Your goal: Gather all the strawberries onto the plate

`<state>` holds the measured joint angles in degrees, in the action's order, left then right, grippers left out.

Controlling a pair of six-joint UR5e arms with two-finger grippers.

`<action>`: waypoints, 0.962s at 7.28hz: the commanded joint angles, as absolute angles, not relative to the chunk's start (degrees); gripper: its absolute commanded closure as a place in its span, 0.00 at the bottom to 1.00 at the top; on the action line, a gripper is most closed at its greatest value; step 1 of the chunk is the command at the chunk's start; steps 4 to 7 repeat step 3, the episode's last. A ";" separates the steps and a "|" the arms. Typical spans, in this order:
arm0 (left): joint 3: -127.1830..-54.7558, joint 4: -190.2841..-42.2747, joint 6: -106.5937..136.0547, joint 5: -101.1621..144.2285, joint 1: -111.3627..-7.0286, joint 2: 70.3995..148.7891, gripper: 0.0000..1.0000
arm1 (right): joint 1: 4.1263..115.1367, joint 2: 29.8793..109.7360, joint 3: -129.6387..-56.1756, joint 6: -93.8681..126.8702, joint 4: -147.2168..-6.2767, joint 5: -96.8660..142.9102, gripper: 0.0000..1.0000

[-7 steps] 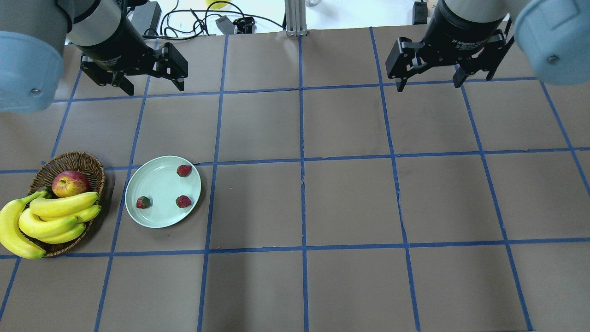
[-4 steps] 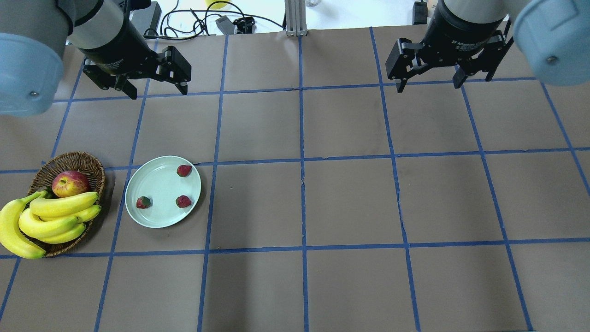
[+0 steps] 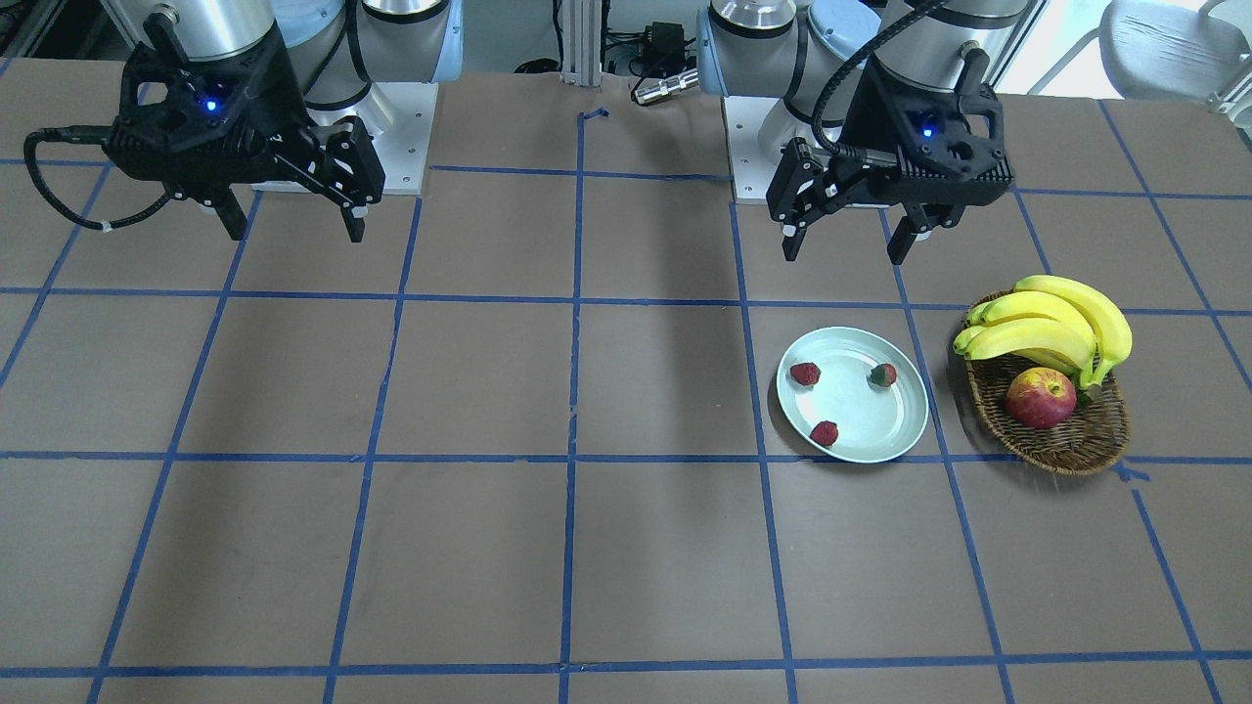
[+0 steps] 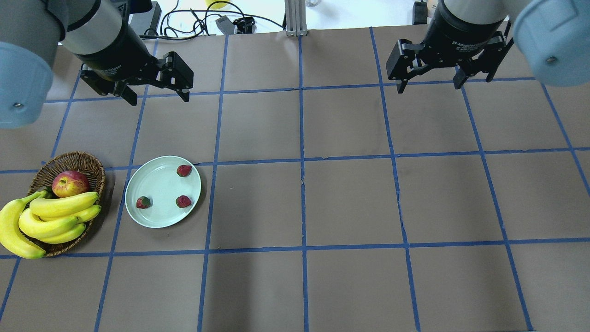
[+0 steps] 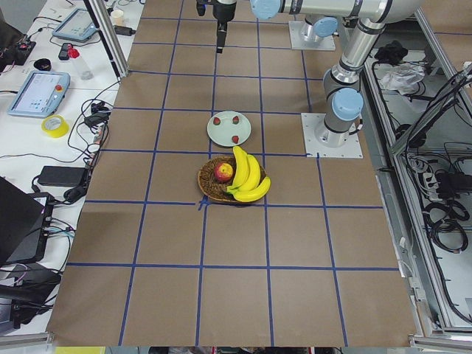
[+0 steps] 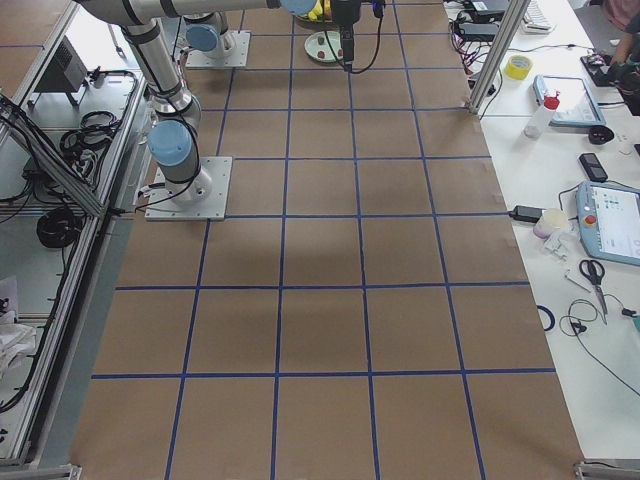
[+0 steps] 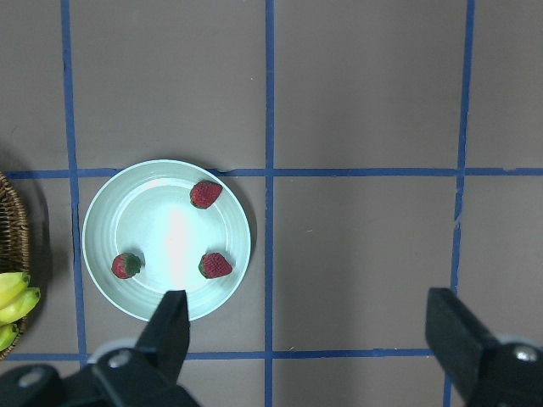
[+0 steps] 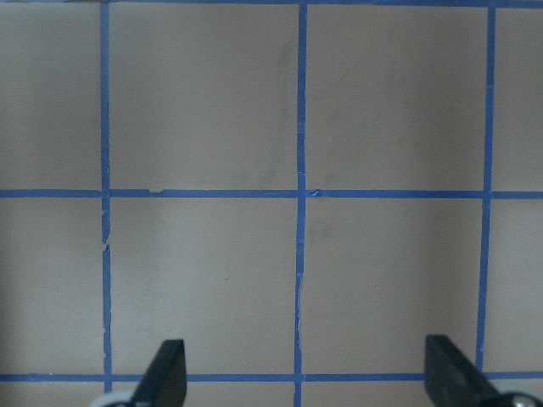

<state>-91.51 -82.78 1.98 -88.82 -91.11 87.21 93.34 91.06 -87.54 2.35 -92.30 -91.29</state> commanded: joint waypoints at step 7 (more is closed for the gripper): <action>-92.89 -81.92 2.99 -88.68 -91.23 87.97 0.00 | 93.43 91.05 -87.54 2.37 -92.46 -91.32 0.00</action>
